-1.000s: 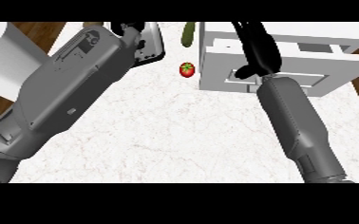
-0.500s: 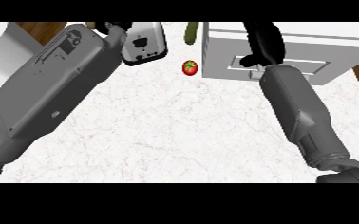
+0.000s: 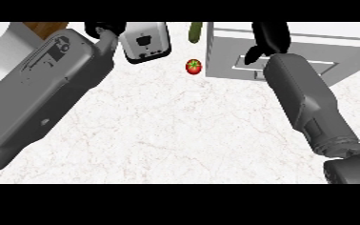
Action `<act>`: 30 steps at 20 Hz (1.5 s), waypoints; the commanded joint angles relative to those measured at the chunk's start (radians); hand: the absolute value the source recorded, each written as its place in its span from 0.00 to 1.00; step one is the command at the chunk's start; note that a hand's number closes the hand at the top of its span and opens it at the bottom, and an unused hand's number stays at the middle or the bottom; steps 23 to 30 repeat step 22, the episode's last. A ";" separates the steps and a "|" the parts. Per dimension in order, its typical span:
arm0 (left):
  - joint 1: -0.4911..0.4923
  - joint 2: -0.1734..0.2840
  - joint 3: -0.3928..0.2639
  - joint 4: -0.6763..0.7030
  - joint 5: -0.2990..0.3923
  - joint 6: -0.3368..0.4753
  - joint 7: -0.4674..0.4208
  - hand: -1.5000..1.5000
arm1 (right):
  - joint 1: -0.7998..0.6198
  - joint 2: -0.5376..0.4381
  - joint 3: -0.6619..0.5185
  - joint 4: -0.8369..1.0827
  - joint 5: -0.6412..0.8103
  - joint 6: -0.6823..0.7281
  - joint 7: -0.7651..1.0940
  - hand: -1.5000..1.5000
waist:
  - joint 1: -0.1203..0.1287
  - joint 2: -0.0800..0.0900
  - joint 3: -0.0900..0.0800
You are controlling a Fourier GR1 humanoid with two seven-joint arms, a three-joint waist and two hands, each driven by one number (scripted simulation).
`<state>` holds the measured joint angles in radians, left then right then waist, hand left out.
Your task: Pick up the can, place it into the drawer and close the drawer
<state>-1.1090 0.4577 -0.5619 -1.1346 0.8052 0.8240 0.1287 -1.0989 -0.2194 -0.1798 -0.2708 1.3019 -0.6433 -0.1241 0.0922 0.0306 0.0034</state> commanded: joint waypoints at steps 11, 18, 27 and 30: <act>0.026 0.002 -0.014 -0.107 -0.024 0.041 0.050 0.00 | -0.135 0.028 -0.177 0.071 -0.187 0.128 -0.148 0.00 | 0.033 0.002 0.003; 0.051 0.028 -0.014 -0.123 -0.031 0.030 0.062 0.00 | -0.141 0.009 -0.395 0.060 -0.414 0.257 -0.294 0.00 | 0.017 0.000 0.004; 0.057 0.006 -0.020 -0.116 -0.052 0.043 0.049 0.00 | -0.147 0.031 -0.414 0.071 -0.431 0.255 -0.307 0.00 | 0.005 0.006 0.000; 0.057 0.006 -0.020 -0.116 -0.052 0.043 0.049 0.00 | -0.147 0.031 -0.414 0.071 -0.431 0.255 -0.307 0.00 | 0.005 0.006 0.000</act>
